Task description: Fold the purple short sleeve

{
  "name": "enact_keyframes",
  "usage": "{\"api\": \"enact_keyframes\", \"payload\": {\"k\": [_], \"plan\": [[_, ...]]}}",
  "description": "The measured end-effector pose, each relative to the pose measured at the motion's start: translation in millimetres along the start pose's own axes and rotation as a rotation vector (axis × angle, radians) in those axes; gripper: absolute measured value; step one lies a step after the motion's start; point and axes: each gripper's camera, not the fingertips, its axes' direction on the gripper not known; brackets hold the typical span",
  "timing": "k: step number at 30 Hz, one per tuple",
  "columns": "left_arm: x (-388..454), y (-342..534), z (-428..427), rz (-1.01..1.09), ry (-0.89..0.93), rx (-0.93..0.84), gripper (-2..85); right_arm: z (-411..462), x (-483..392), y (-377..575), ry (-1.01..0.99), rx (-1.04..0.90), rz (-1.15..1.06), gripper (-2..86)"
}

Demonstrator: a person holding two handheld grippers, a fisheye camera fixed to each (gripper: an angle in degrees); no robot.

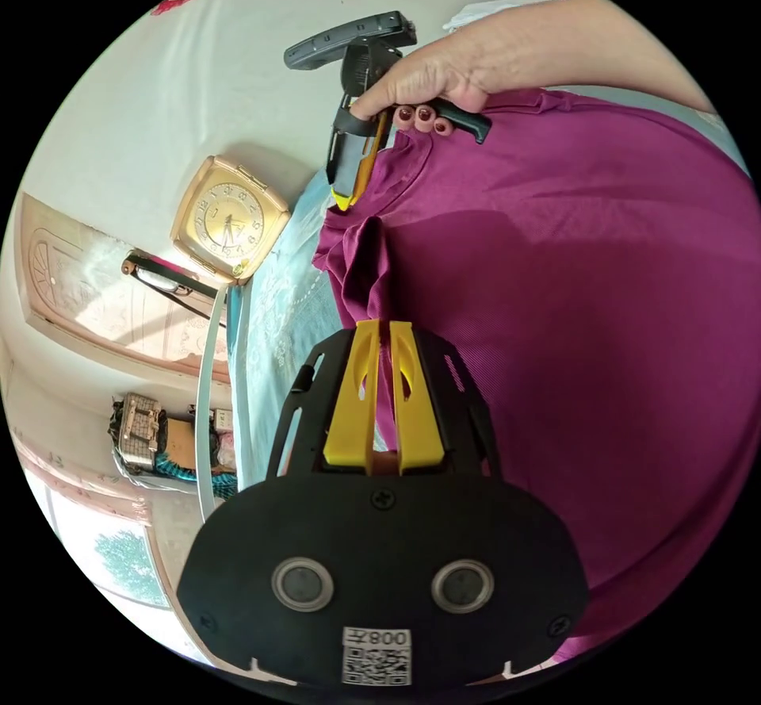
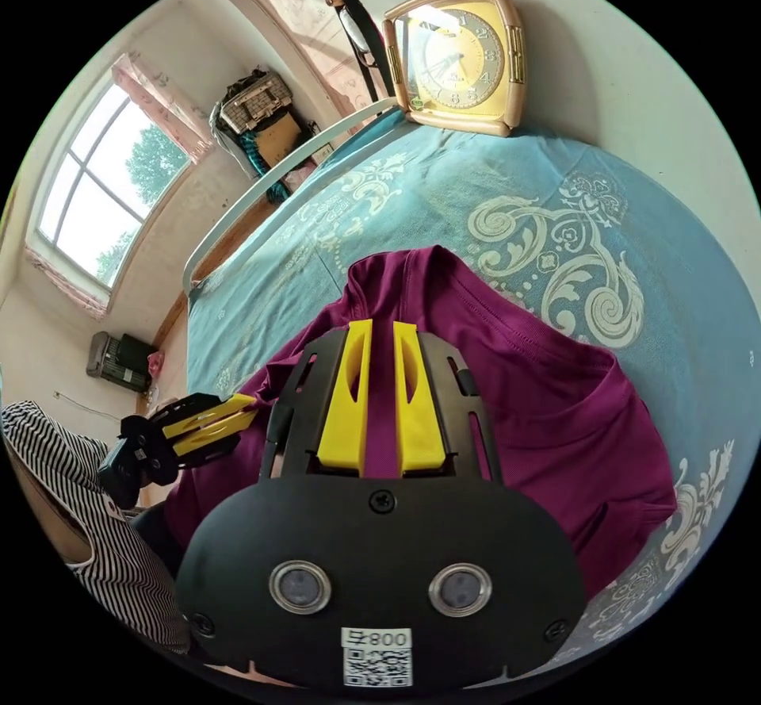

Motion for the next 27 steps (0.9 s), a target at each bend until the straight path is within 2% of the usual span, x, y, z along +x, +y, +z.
{"api": "enact_keyframes", "payload": {"k": [4,10,15,22,27], "plan": [[0.6,-2.7,-3.7,0.018,-0.003,0.007,2.8,18.1,-13.7,-29.6,-0.004,-0.1,-0.092,6.7],[-6.8,-3.8,-8.0,0.012,-0.001,0.008,2.6,49.0,-14.8,-48.0,0.025,-0.244,-0.112,5.5],[-19.0,-2.0,-13.7,-0.012,-0.038,0.009,2.4,40.2,-17.9,-52.4,-0.02,-0.187,-0.144,2.3],[-48.2,-1.6,-23.9,-0.056,-0.245,-0.018,2.0,21.3,-25.5,-90.6,-0.187,-0.021,-0.205,1.5],[-55.0,-4.2,-18.2,0.042,-0.235,-0.036,1.9,54.7,-20.7,-100.0,-0.152,-0.13,-0.227,1.3]]}}
